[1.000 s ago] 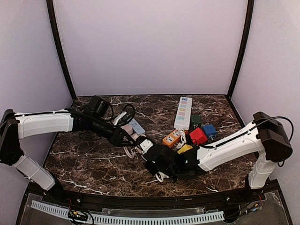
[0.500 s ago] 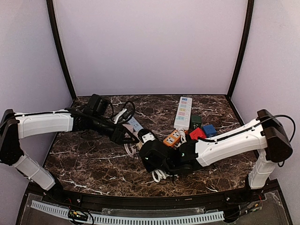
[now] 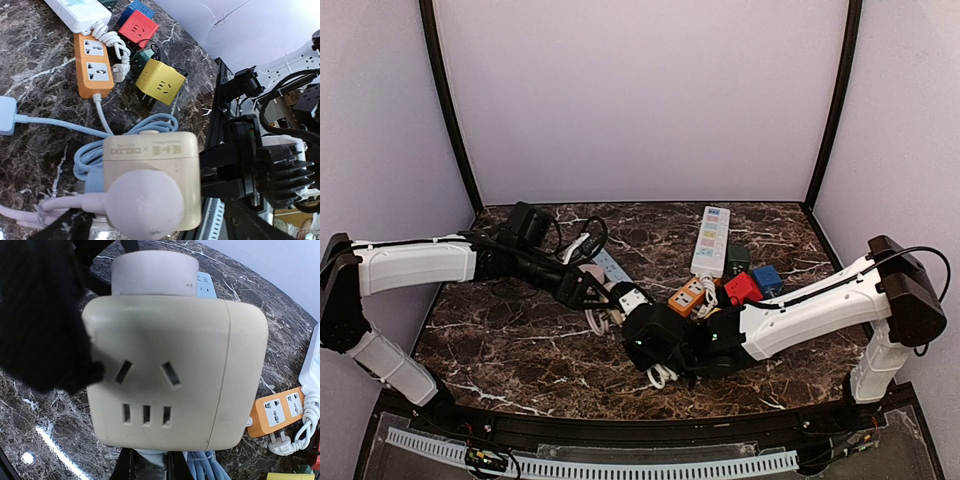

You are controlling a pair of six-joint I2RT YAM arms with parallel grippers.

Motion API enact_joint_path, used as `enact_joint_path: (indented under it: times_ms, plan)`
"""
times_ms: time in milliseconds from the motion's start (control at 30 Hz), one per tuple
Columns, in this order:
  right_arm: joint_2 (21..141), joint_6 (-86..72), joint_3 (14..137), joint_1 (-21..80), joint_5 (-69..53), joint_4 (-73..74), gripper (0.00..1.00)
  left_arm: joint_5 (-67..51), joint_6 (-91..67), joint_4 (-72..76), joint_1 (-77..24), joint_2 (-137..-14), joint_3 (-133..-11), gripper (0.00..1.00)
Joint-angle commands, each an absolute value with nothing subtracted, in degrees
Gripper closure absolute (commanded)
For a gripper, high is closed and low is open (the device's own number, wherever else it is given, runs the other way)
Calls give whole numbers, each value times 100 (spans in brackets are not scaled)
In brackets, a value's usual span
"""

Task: Pull the plug off the socket
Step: Remove the plug from the socket.

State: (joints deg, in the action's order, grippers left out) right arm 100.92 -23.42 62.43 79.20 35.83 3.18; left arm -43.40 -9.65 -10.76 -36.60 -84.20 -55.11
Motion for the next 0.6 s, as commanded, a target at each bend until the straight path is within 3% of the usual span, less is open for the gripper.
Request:
enact_joint_path:
  times_ms: [0, 367, 433, 567]
  plan:
    - [9699, -2096, 6320, 8138, 3508, -661, 100, -4307, -994, -782, -3610, -8316, -5464, 2]
    - [9820, -2028, 6592, 8136, 3584, -721, 100, -4474, -1167, -687, -3616, -8474, -5405, 1]
    - [9858, -2053, 6647, 8136, 3594, -721, 100, -4511, -1226, -647, -3623, -8545, -5398, 5]
    - [9829, -2204, 6642, 8130, 3614, -693, 100, -4585, -1254, -643, -3630, -8663, -5435, 24]
